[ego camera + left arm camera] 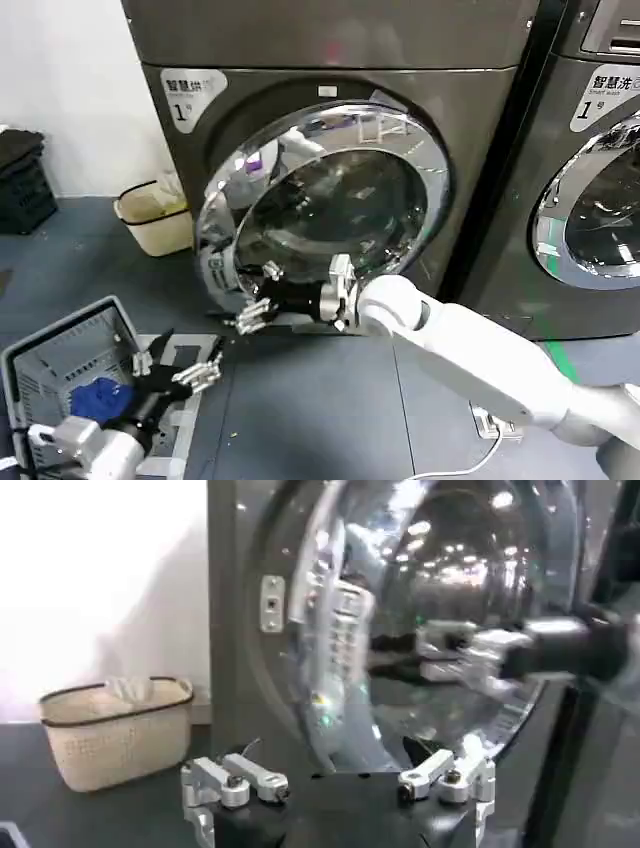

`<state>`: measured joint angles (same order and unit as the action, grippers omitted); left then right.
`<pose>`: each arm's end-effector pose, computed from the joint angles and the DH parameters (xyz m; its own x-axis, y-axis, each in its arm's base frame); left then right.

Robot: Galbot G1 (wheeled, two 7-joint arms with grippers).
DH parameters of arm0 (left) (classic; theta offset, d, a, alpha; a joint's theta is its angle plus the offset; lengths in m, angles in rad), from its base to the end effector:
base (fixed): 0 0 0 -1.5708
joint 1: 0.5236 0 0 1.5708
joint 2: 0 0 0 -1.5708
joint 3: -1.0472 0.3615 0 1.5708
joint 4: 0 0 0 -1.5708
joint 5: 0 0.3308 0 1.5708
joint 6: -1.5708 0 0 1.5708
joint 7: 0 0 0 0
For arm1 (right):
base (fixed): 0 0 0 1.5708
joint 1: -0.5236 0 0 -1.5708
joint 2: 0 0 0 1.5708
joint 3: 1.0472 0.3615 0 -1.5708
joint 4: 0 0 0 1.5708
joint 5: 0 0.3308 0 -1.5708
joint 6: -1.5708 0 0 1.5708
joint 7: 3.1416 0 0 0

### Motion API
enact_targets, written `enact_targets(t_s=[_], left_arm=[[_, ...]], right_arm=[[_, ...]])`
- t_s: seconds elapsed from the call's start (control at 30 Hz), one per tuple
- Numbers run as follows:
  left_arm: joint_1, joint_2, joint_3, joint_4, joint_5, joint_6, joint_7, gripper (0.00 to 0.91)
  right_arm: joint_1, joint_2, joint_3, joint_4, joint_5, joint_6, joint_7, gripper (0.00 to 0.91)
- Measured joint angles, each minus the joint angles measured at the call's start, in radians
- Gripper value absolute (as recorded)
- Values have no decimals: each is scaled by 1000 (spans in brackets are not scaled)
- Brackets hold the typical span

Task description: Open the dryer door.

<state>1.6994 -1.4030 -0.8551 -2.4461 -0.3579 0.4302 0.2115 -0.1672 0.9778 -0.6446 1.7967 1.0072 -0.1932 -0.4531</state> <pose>0.1019 0.0860 -0.1968 -0.9777 0.1387 0.1577 0.1324 0.9899 -0.0503 0.3919 0.0854 -0.1601 -0.0574 -0.9938 0.0952 -0.9977 0.0606 0.0317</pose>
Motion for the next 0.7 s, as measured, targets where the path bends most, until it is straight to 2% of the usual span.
enact_targets(t_s=[0.4,0.7], left_arm=[[-82,107,-87,64,-117,-12,10,907],[-160,264,-57,158,-193,-62,73,907]], right_arm=[[-42,-121,19,136,5,-2,-52,907],[-99,-217,69,213,6,3,-73,907]])
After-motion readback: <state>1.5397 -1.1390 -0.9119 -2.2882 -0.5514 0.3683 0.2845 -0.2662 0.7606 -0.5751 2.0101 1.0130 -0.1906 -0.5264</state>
